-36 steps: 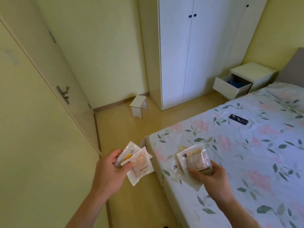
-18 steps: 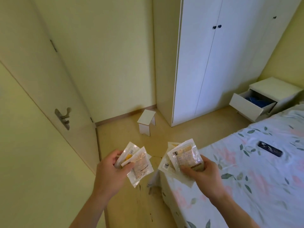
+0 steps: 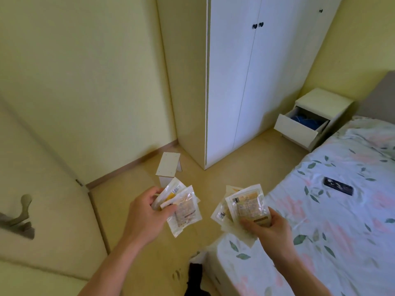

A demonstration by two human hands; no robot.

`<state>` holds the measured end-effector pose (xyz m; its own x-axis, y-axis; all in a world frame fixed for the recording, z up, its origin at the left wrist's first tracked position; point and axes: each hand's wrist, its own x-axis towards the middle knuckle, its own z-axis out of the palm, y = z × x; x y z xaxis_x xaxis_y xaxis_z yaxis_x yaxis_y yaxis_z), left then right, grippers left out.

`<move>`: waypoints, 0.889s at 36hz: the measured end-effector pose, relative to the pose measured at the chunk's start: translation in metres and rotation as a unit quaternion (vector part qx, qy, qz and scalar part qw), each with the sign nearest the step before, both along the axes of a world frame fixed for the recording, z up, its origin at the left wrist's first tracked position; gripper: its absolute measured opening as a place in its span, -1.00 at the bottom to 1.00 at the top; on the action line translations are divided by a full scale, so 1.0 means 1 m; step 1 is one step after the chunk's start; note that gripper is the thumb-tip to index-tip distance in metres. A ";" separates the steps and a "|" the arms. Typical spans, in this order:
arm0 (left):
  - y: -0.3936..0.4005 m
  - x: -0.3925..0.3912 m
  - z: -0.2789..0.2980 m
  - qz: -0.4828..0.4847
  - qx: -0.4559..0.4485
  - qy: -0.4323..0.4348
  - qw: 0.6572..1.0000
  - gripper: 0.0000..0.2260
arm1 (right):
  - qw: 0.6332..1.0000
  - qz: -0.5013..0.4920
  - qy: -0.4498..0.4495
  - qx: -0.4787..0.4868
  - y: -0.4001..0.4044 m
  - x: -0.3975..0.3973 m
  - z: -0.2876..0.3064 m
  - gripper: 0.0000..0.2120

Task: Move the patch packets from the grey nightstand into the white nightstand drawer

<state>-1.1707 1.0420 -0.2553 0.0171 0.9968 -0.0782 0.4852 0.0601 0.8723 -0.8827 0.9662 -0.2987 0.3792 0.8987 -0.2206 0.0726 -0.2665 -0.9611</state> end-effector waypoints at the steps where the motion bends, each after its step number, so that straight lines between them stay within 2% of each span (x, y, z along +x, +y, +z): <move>1: 0.017 -0.001 -0.002 -0.004 -0.002 0.000 1.000 -0.80 | 1.000 -0.003 -0.002 -0.006 0.016 -0.001 -0.004 -0.80; 4: 0.068 -0.004 -0.005 -0.015 -0.011 0.004 1.000 -0.79 | 0.999 -0.019 0.001 -0.030 0.069 -0.008 -0.017 -0.79; 7: 0.115 -0.007 -0.004 -0.033 -0.024 0.012 0.999 -0.79 | 0.999 -0.019 -0.009 -0.043 0.121 -0.016 -0.023 -0.71; 10: 0.163 -0.009 0.002 -0.035 -0.023 0.005 0.999 -0.78 | 0.999 -0.008 0.016 -0.030 0.174 -0.029 -0.015 -0.80; 14: 0.223 -0.012 0.005 -0.001 -0.025 0.005 1.000 -0.75 | 0.999 0.012 0.036 -0.021 0.236 -0.034 0.000 -0.77; 18: 0.279 -0.006 0.003 -0.010 -0.032 -0.009 0.999 -0.74 | 1.000 0.006 0.029 0.002 0.290 -0.030 0.011 -0.77; 26: 0.413 0.024 -0.014 -0.084 -0.026 -0.009 0.996 -0.85 | 0.998 -0.063 0.020 -0.005 0.390 -0.001 -0.001 -0.77; 32: 0.532 0.051 -0.019 -0.134 -0.049 0.004 0.990 -0.76 | 0.992 -0.123 0.018 0.002 0.473 0.018 0.002 -0.77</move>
<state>-1.1196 1.5742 -0.2746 0.2793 0.9441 -0.1748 0.5014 0.0119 0.8652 -0.8645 1.4390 -0.2970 0.5786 0.7815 -0.2335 -0.0276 -0.2674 -0.9632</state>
